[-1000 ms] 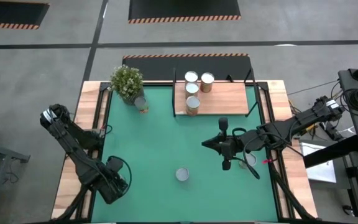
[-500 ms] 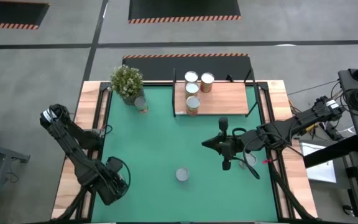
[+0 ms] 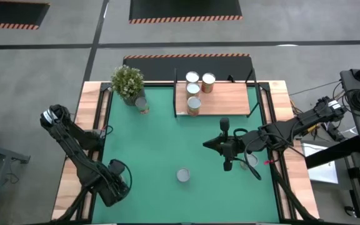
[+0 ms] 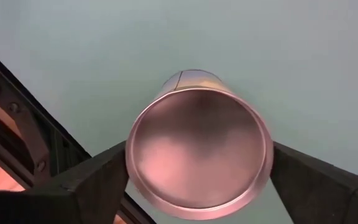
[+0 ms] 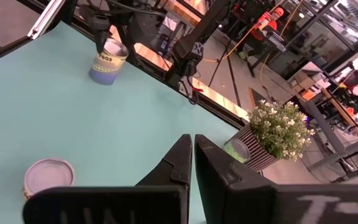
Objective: Pick and place cans onto a shelf
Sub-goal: Put the purple can on the shelf
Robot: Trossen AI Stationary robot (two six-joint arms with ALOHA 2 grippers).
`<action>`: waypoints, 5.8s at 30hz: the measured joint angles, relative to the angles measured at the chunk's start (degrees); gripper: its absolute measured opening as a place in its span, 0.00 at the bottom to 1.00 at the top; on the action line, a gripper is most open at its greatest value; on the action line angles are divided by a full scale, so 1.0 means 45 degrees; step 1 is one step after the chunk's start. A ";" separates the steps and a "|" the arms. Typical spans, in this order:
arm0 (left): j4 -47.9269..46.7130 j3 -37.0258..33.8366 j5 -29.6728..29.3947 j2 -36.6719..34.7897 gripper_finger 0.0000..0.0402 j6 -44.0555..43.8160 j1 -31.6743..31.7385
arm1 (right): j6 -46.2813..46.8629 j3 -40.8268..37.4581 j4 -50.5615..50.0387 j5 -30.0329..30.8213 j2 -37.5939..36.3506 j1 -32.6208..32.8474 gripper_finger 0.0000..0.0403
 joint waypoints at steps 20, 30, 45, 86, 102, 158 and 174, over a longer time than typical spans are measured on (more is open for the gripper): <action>-0.0050 0.5448 -0.1928 0.0627 0.80 0.8519 0.3564 | 0.0783 -0.0013 -0.1199 0.0055 -0.0744 0.0000 0.02; -0.1567 1.0564 -0.2366 0.2741 0.71 1.6962 0.6796 | 0.1408 -0.1242 -0.1035 0.0039 -0.2285 0.0000 0.02; -0.4517 0.8581 -0.2098 0.3346 0.67 0.9232 0.2834 | 0.1035 -0.1792 -0.0628 -0.0023 -0.3146 0.0000 0.02; -0.1883 0.5966 -0.0182 0.3283 0.85 0.2768 0.2565 | 0.0194 -0.1797 0.0067 -0.0729 -0.2958 0.0000 0.02; -0.2621 0.5762 0.0434 0.3327 0.90 0.2409 0.2135 | 0.0194 -0.1797 -0.0011 -0.0729 -0.2958 0.0000 0.02; -0.0660 0.4165 -0.0224 0.3988 0.90 0.2248 0.2006 | 0.0228 -0.1812 -0.0104 -0.0719 -0.2958 0.0000 0.02; -0.0553 0.4013 0.0588 0.3988 0.70 0.3036 0.2021 | 0.0283 -0.1812 -0.0115 -0.0714 -0.2958 0.0000 0.02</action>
